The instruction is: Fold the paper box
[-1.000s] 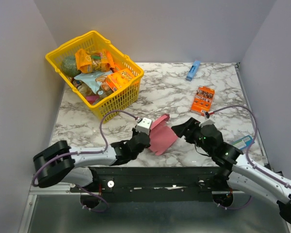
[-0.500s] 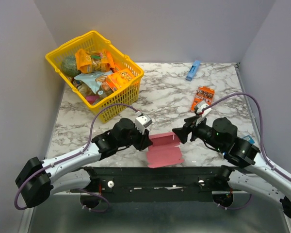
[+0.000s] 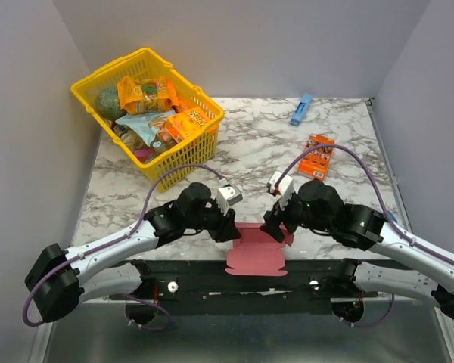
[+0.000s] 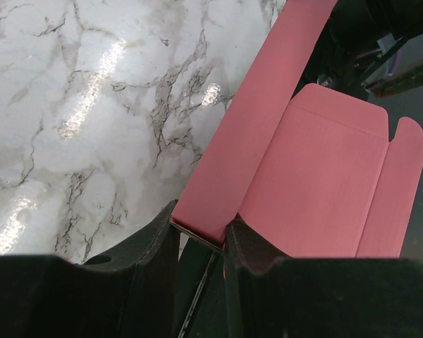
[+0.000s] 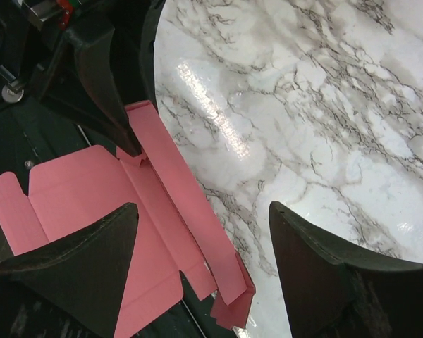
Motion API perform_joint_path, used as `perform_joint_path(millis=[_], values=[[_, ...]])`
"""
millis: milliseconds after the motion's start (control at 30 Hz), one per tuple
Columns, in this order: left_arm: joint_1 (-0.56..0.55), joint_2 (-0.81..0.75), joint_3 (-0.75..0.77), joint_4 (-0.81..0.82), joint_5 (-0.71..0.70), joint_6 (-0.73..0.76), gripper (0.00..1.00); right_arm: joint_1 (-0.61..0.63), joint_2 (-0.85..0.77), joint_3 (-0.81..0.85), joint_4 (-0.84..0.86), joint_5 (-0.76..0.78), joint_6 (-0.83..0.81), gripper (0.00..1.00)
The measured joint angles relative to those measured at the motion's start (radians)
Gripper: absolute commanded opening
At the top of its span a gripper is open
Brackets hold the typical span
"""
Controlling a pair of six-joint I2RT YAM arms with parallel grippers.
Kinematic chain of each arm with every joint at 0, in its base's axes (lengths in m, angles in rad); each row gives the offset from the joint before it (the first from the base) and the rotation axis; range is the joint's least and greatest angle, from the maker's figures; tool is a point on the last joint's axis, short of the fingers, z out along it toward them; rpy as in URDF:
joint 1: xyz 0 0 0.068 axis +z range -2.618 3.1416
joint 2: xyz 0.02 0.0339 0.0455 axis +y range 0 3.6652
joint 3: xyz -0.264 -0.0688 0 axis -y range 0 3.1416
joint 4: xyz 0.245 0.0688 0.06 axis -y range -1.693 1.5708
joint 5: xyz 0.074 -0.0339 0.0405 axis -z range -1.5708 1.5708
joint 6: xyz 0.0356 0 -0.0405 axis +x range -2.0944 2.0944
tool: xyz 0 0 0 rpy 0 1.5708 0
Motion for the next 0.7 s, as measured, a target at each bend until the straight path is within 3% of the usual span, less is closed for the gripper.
perform_joint_path(millis=[367, 700], values=[[0.000, -0.014, 0.004, -0.035, 0.027, 0.002, 0.00, 0.170, 0.094, -0.003, -0.016, 0.149, -0.018, 0.75], [0.001, -0.023, 0.004, -0.035, 0.034, 0.002, 0.00, 0.343, 0.222, -0.003, -0.014, 0.449, -0.035, 0.38]])
